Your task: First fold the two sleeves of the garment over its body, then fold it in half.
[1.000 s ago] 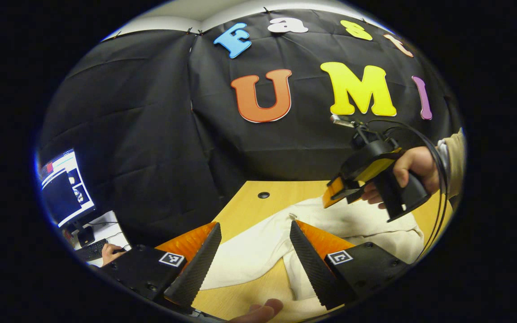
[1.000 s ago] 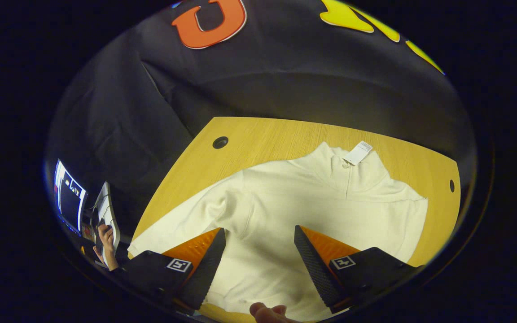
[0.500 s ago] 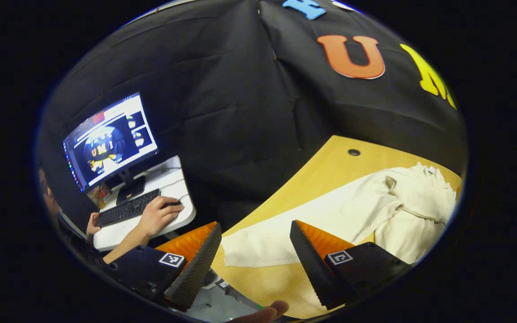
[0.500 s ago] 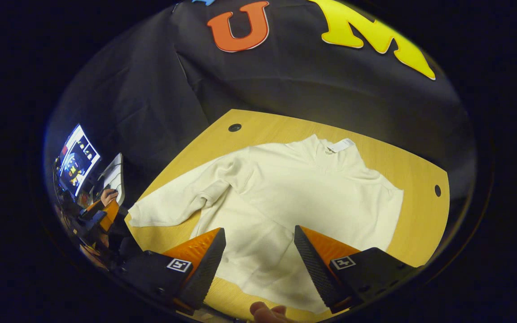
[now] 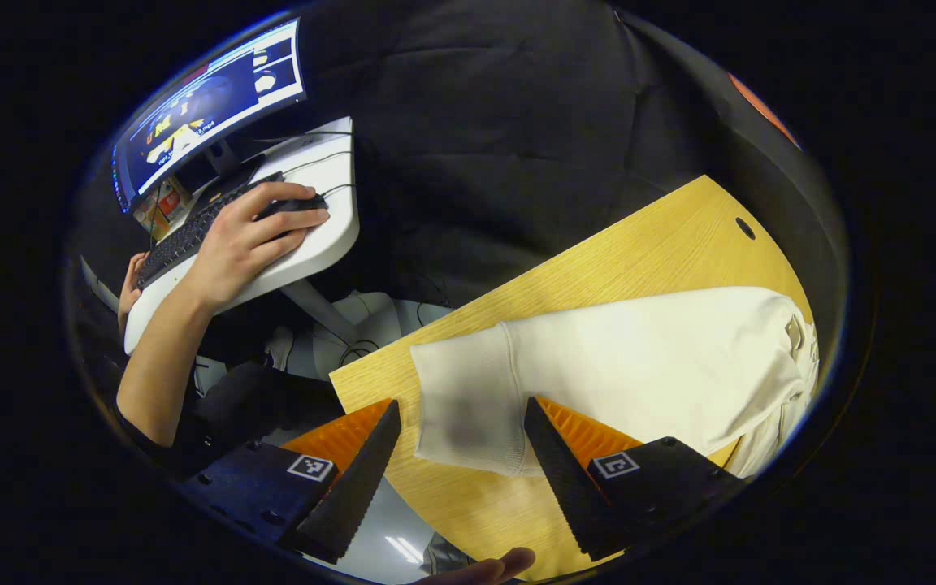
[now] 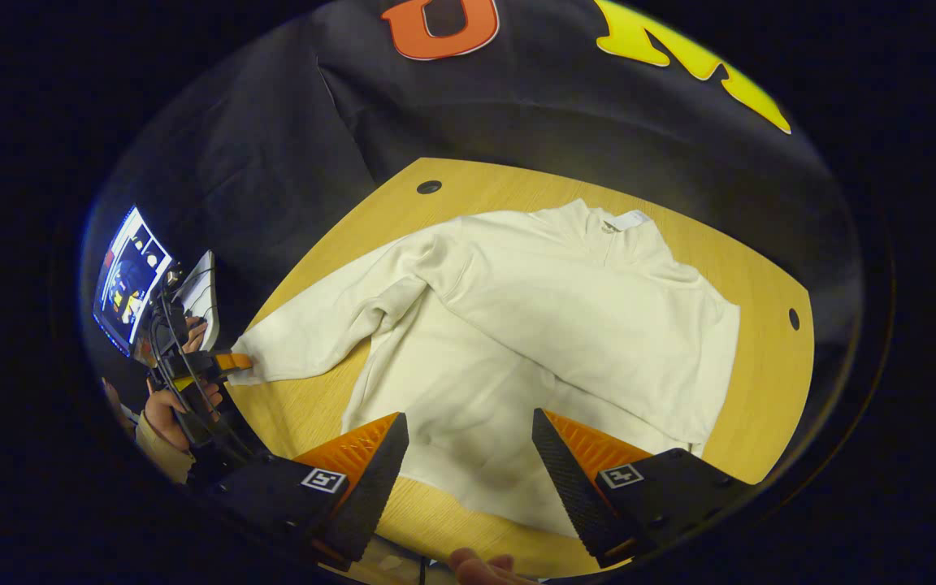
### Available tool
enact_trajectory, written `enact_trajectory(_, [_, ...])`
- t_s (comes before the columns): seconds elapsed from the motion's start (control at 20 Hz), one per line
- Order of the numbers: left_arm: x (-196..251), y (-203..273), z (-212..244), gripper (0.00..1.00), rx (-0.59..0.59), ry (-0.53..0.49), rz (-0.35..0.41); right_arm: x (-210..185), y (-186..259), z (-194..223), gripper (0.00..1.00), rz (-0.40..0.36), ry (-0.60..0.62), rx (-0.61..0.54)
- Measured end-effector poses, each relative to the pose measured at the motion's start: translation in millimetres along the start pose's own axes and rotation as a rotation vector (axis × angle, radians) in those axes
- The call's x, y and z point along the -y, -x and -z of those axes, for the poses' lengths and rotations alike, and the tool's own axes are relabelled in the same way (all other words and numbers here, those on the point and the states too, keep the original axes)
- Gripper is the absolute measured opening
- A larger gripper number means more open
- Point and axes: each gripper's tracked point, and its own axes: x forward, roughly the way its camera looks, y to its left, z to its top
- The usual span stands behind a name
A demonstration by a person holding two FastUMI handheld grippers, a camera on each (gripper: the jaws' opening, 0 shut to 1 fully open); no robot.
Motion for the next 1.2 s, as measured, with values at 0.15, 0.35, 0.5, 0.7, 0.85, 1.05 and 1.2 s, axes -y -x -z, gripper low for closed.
enact_trajectory(0.15, [5.2, -7.0, -2.3, 0.97, -0.06, 0.013, 0.038, 3.8, 5.4, 17.2, 0.96, 0.001, -0.019, -0.018])
enact_trajectory(0.35, [4.4, -8.6, -3.8, 0.9, -0.103, 0.033, 0.043, 18.5, 12.2, 27.6, 0.96, 0.011, -0.098, -0.021])
enact_trajectory(0.5, [6.8, -8.1, -3.1, 0.82, -0.113, 0.051, 0.025, 35.3, 19.6, 31.3, 0.96, 0.032, -0.119, -0.008])
enact_trajectory(0.7, [18.3, -4.6, -1.4, 0.61, -0.165, 0.029, 0.049, 55.2, 32.4, 48.7, 0.96, 0.046, -0.153, -0.003])
enact_trajectory(0.85, [22.4, -3.5, -2.5, 0.24, -0.18, -0.009, 0.022, 74.3, 40.7, 60.5, 0.96, 0.054, -0.194, 0.015])
enact_trajectory(1.05, [26.0, 14.4, -10.0, 0.13, -0.205, -0.02, -0.027, 99.7, 48.7, 75.1, 0.96, 0.055, -0.259, 0.03])
enact_trajectory(1.2, [60.1, 44.0, -30.7, 0.12, -0.167, -0.041, 0.015, 121.1, 53.1, 89.0, 0.92, 0.049, -0.299, 0.039])
